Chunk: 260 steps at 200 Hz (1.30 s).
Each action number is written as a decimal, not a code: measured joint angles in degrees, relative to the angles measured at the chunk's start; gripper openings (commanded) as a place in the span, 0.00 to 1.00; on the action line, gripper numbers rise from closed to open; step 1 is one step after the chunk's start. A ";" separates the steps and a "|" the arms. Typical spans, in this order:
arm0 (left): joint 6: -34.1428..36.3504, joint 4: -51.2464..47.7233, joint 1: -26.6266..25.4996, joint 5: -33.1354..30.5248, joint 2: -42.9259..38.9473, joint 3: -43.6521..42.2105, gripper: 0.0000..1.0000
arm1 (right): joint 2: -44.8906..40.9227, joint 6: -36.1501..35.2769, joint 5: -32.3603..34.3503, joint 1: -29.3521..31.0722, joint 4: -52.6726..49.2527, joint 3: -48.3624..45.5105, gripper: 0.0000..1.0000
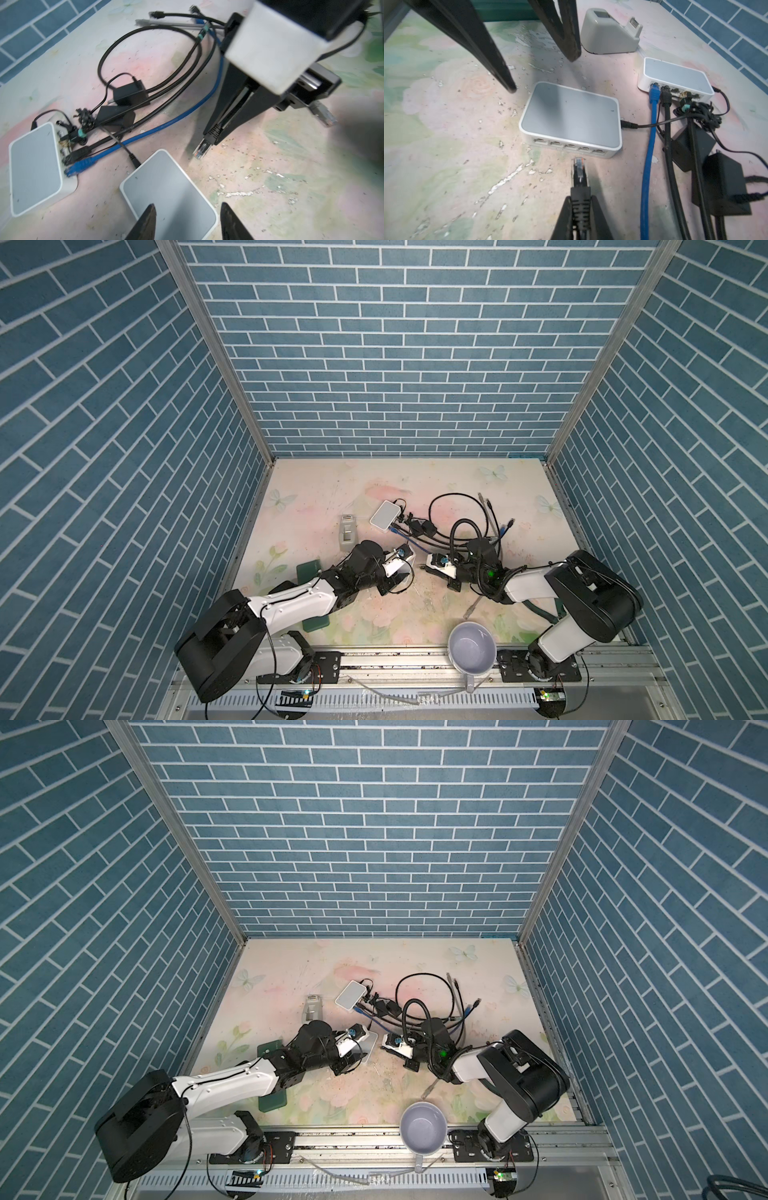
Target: Insert the plug into the switch port
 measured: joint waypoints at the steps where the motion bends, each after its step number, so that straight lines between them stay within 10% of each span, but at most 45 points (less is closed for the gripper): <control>1: -0.44 0.00 0.00 -0.28 0.13 0.00 0.52 | 0.11 0.04 0.07 0.00 0.11 0.00 0.00; 74: -14.08 4.76 1.29 -3.96 10.27 0.28 0.54 | 6.05 2.99 2.97 0.00 7.67 -0.04 0.00; 260: -17.75 13.99 1.29 -5.16 16.63 1.95 0.54 | 9.03 3.06 0.52 0.94 6.49 2.89 0.00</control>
